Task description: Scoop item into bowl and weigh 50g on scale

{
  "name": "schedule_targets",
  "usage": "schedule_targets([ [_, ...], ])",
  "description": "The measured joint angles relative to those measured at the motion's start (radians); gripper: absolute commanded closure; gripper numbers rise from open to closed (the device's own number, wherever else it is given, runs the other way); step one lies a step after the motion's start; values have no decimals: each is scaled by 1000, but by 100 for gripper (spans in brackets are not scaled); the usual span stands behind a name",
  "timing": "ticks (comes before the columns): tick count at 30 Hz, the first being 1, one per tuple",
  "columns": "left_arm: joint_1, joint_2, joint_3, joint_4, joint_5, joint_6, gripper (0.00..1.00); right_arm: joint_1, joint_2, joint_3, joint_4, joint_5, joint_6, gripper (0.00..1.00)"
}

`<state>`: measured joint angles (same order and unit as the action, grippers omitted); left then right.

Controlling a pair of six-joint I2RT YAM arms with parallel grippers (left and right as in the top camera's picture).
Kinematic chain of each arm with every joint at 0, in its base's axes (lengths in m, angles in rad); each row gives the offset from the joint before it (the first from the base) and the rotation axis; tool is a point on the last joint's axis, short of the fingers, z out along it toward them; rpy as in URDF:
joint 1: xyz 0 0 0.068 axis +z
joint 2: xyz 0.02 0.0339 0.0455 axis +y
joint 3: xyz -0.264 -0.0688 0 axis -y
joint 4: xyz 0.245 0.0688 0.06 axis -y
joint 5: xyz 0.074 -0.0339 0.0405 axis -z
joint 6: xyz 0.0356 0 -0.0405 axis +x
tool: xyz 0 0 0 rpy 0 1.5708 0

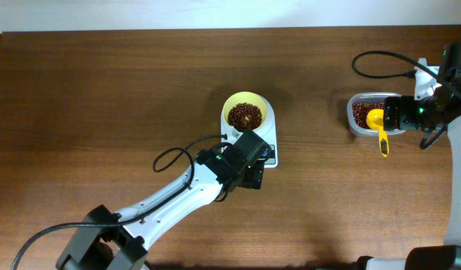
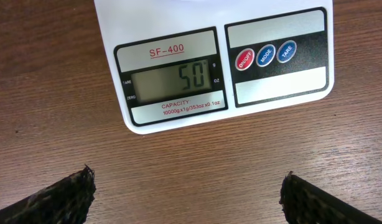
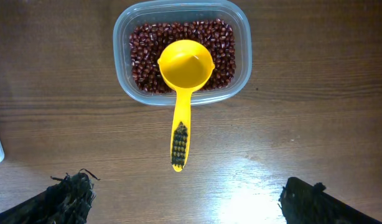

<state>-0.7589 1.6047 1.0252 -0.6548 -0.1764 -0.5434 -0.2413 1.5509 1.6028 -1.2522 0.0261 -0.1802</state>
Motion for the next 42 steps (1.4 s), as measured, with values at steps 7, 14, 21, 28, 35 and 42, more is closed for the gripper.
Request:
schedule_targets([
  [7, 0, 0, 2, 66, 32, 163, 1, 0, 0, 0, 0, 0, 0, 1],
  [14, 29, -168, -159, 268, 69, 323, 1, 0, 0, 0, 0, 0, 0, 1],
  [21, 210, -630, -500, 461, 172, 404, 1, 0, 0, 0, 0, 1, 1, 1],
  [28, 560, -1038, -693, 745, 365, 560, 1, 0, 0, 0, 0, 3, 0, 1],
  [35, 701, -1293, -954, 1124, 413, 582, 1, 0, 0, 0, 0, 3, 0, 1],
  [42, 794, -1384, -994, 1031, 412, 582, 1, 0, 0, 0, 0, 3, 1, 1],
])
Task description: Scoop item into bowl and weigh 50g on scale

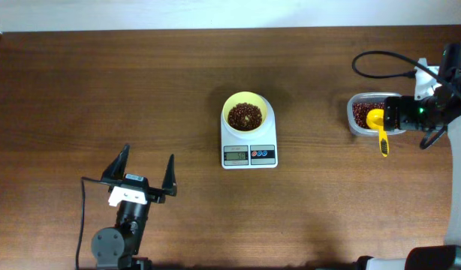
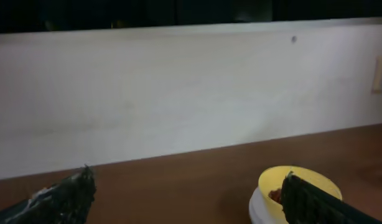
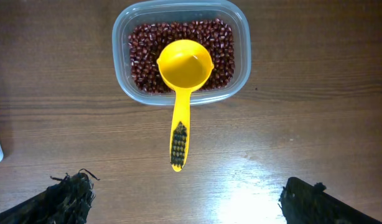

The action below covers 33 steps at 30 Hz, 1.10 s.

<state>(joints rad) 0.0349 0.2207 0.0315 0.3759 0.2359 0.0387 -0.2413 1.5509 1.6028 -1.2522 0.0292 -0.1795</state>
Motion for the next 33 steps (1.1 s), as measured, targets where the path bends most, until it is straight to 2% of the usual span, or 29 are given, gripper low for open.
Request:
schedule_targets([
  [8, 9, -200, -21, -319, -62, 4, 1, 0, 0, 0, -1, 0, 0, 1],
  [12, 32, -208, -21, -425, -84, 29, 1, 0, 0, 0, 0, 0, 0, 1],
  [19, 32, -208, -21, -441, -98, 96, 1, 0, 0, 0, 0, 0, 0, 1],
  [33, 32, -208, -21, -440, -102, 97, 1, 0, 0, 0, 0, 0, 0, 1],
])
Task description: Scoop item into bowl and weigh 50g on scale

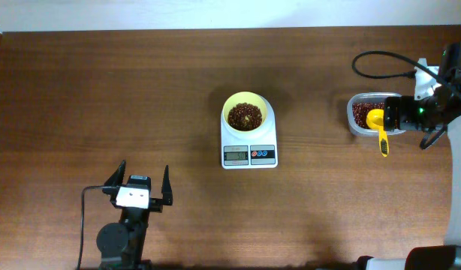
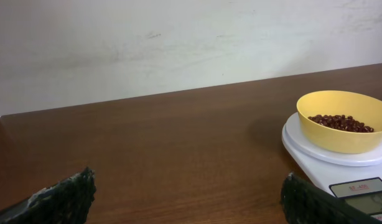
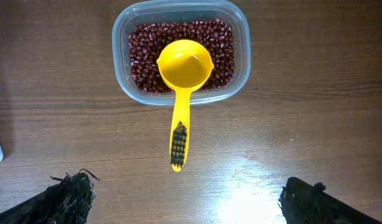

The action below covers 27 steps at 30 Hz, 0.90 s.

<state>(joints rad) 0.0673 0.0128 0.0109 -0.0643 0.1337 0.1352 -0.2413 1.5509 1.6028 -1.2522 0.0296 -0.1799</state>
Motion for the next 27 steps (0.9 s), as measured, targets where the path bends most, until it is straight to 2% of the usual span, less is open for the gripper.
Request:
schedule_targets([
  [12, 0, 0, 0, 0, 0, 0, 1, 0, 0, 0, 5, 0, -1, 1],
  [15, 1, 0, 0, 0, 0, 0, 1, 0, 0, -1, 77, -4, 0, 1],
  [19, 2, 0, 0, 0, -1, 0, 1, 0, -43, -78, 350, -78, 0, 1],
  [27, 2, 0, 0, 0, -3, 0, 1, 1, -312, -539, 902, -275, 9, 1],
])
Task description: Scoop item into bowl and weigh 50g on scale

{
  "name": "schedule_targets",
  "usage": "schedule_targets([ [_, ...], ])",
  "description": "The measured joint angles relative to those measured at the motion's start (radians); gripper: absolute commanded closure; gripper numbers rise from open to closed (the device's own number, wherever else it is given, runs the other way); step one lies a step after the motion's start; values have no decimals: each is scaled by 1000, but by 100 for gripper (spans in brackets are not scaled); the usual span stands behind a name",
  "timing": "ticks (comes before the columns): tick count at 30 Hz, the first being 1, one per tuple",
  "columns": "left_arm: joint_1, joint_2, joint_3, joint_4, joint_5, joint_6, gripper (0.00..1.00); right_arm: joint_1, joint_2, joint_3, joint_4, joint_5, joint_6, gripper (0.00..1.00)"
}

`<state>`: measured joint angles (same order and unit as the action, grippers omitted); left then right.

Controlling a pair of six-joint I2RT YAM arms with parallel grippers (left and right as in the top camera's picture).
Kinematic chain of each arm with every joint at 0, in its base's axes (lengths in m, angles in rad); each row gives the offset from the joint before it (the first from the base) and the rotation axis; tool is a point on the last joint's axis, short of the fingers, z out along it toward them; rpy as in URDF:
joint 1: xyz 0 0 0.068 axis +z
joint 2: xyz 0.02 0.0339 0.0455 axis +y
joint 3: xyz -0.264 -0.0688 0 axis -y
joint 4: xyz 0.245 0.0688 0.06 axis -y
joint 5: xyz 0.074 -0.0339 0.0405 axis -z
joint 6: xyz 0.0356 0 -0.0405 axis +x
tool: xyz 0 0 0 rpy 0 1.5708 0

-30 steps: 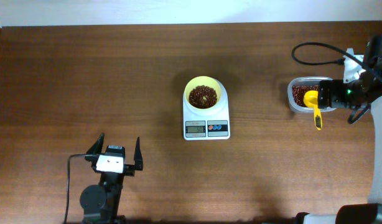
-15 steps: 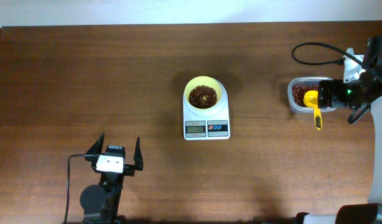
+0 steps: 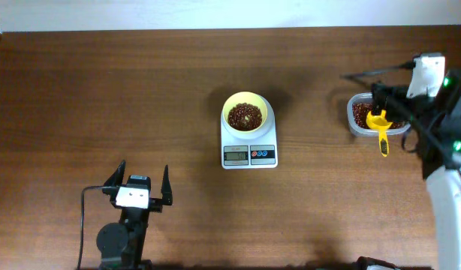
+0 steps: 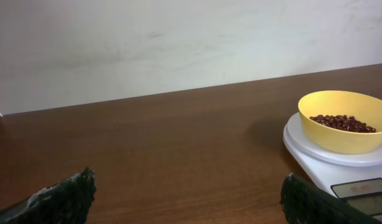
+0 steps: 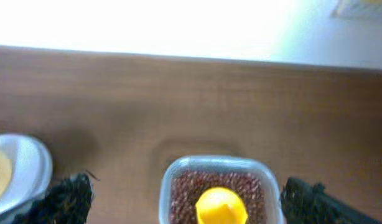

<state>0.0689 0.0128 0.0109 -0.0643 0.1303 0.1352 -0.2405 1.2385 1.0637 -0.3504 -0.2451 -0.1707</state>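
A yellow bowl (image 3: 245, 112) of red beans sits on the white scale (image 3: 249, 155) at the table's middle; the left wrist view shows the bowl (image 4: 340, 127) on the scale (image 4: 321, 158) from the side. A clear container (image 3: 360, 114) of beans stands at the right, with the yellow scoop (image 3: 380, 129) lying in it, handle over the near rim. My right gripper (image 5: 191, 200) is open above the container (image 5: 178, 186) and scoop (image 5: 221, 206), holding nothing. My left gripper (image 3: 145, 169) is open at the front left, far from the scale.
The brown table runs back to a white wall (image 4: 178, 43). A black cable (image 3: 369, 71) loops behind the right arm. The left arm's base (image 3: 122, 240) stands at the front edge.
My right wrist has tilted from looking straight down on container and scoop to looking toward the back wall, its view now blurred. The right arm has shifted in the overhead view. The left arm is still.
My left gripper hung open over the scale's display, which read 50. Then it stood at the front left, pointing up at the wall, and later sat lower, facing the bowl. My right gripper stayed open above the container and scoop until its tilt now.
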Motion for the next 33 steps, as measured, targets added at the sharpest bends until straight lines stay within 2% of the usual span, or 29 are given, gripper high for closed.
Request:
schedule_targets([
  [9, 0, -1, 0, 0, 0, 0, 1, 101, -402, -568, 720, -45, 42, 1],
  [12, 0, -2, 0, 0, 0, 0, 1, 154, -533, -742, 821, -10, 71, 1],
  [20, 0, -2, 0, 0, 0, 0, 1, 260, -868, -1007, 834, 142, 120, 1],
  [23, 0, -2, 0, 0, 0, 0, 1, 261, -996, -1053, 665, 156, 122, 1],
  [30, 0, -2, 0, 0, 0, 0, 1, 261, -1192, -1053, 412, 167, 119, 1],
  [33, 0, -2, 0, 0, 0, 0, 1, 261, -1223, -1053, 357, 170, 118, 1],
])
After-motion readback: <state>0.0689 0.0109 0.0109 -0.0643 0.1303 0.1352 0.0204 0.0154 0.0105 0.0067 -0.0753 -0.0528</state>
